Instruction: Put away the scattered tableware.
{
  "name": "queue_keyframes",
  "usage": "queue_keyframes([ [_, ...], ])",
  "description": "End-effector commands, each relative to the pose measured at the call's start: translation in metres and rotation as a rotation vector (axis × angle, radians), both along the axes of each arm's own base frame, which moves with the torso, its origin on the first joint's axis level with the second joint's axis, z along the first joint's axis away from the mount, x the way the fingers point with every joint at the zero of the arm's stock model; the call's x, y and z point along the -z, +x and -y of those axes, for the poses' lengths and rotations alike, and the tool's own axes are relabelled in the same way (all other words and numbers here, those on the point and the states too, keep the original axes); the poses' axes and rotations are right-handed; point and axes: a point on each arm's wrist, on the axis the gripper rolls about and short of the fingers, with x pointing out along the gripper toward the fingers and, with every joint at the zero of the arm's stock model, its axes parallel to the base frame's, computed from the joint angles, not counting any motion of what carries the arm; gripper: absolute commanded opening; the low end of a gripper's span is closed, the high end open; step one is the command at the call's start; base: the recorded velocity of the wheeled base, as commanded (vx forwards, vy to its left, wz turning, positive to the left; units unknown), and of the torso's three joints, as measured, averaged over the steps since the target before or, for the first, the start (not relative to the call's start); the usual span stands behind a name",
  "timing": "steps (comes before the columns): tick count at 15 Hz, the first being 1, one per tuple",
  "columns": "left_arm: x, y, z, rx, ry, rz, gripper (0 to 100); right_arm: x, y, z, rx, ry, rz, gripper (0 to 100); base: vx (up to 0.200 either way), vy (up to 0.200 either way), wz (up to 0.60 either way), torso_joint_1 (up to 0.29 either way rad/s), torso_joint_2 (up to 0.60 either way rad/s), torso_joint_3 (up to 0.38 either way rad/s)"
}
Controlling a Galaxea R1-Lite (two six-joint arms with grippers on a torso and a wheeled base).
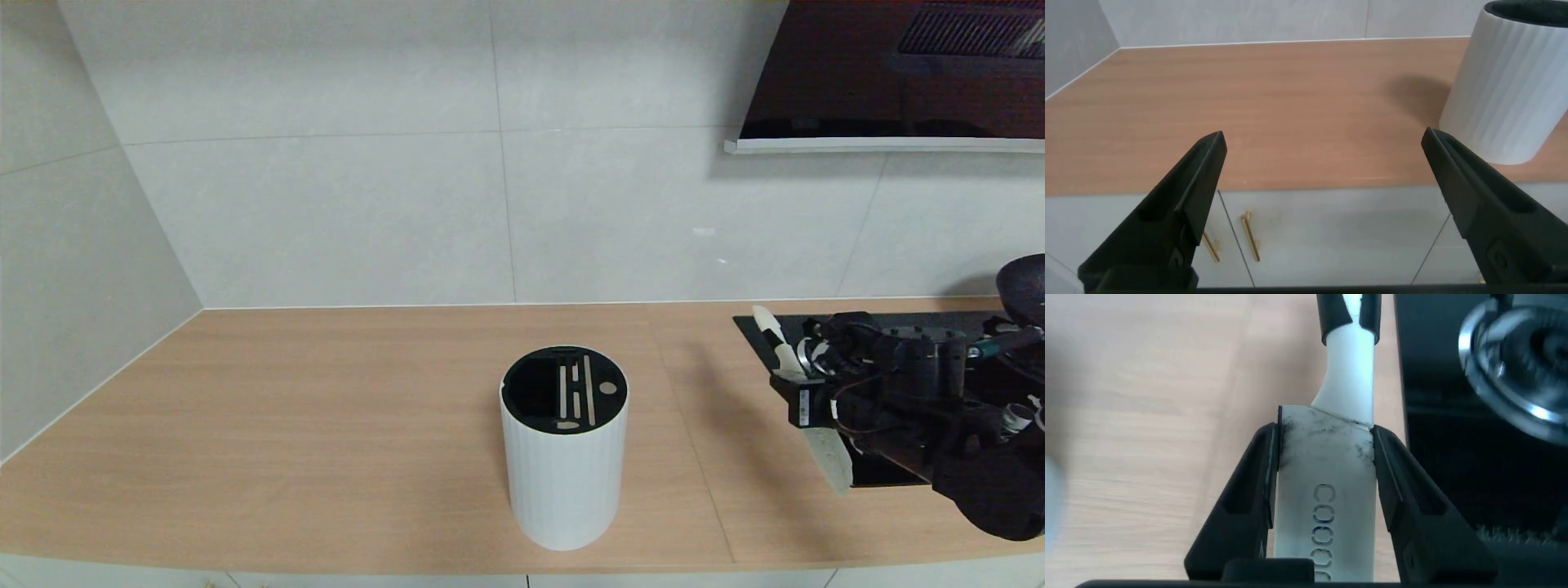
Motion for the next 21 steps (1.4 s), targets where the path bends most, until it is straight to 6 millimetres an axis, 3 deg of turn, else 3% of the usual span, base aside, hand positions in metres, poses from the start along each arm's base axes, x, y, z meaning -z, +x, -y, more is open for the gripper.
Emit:
queue_keyframes([
  [1, 0.000, 0.000, 0.000, 0.002, 0.000, 0.001, 100, -0.017, -0.007, -0.003, -0.014, 0.011, 0.055, 0, 0.000, 0.000, 0.00, 0.000, 0.00, 0.000],
  [2, -0.002, -0.001, 0.000, 0.012, 0.003, 0.008, 100, -0.022, -0.011, -0.005, -0.025, 0.016, 0.069, 0, 0.000, 0.000, 0.00, 0.000, 0.00, 0.000],
  [4, -0.028, -0.009, 0.002, 0.089, -0.067, 0.079, 100, -0.026, -0.014, -0.005, -0.035, 0.020, 0.083, 0, 0.000, 0.000, 0.00, 0.000, 0.00, 0.000],
  [7, -0.048, -0.009, 0.007, 0.364, -0.117, -0.006, 100, -0.041, -0.017, -0.006, -0.056, 0.034, 0.137, 0, 0.000, 0.000, 0.00, 0.000, 0.00, 0.000],
  [9, -0.093, 0.018, 0.011, 0.538, -0.144, -0.137, 100, -0.061, -0.011, -0.014, -0.110, 0.050, 0.202, 0, 0.000, 0.000, 0.00, 0.000, 0.00, 0.000],
  [10, -0.120, 0.041, 0.013, 0.622, -0.163, -0.199, 100, -0.070, -0.005, -0.021, -0.129, 0.047, 0.218, 0, 0.000, 0.000, 0.00, 0.000, 0.00, 0.000],
  [12, -0.152, 0.079, 0.015, 0.688, -0.187, -0.259, 100, -0.084, 0.000, -0.027, -0.144, 0.052, 0.234, 0, 0.000, 0.000, 0.00, 0.000, 0.00, 0.000],
  [13, -0.170, 0.116, 0.020, 0.722, -0.198, -0.301, 100, -0.099, 0.000, -0.040, -0.184, 0.067, 0.281, 0, 0.000, 0.000, 0.00, 0.000, 0.00, 0.000],
  [16, -0.170, 0.180, 0.044, 0.823, -0.281, -0.364, 100, -0.118, -0.006, -0.076, -0.280, 0.099, 0.345, 0, 0.000, 0.000, 0.00, 0.000, 0.00, 0.000],
  [18, -0.168, 0.198, 0.059, 0.864, -0.355, -0.372, 100, -0.121, -0.011, -0.091, -0.302, 0.101, 0.338, 0, 0.000, 0.000, 0.00, 0.000, 0.00, 0.000],
  [21, -0.167, 0.224, 0.102, 0.987, -0.569, -0.373, 100, -0.142, -0.040, -0.119, -0.332, 0.128, 0.342, 0, 0.000, 0.000, 0.00, 0.000, 0.00, 0.000],
])
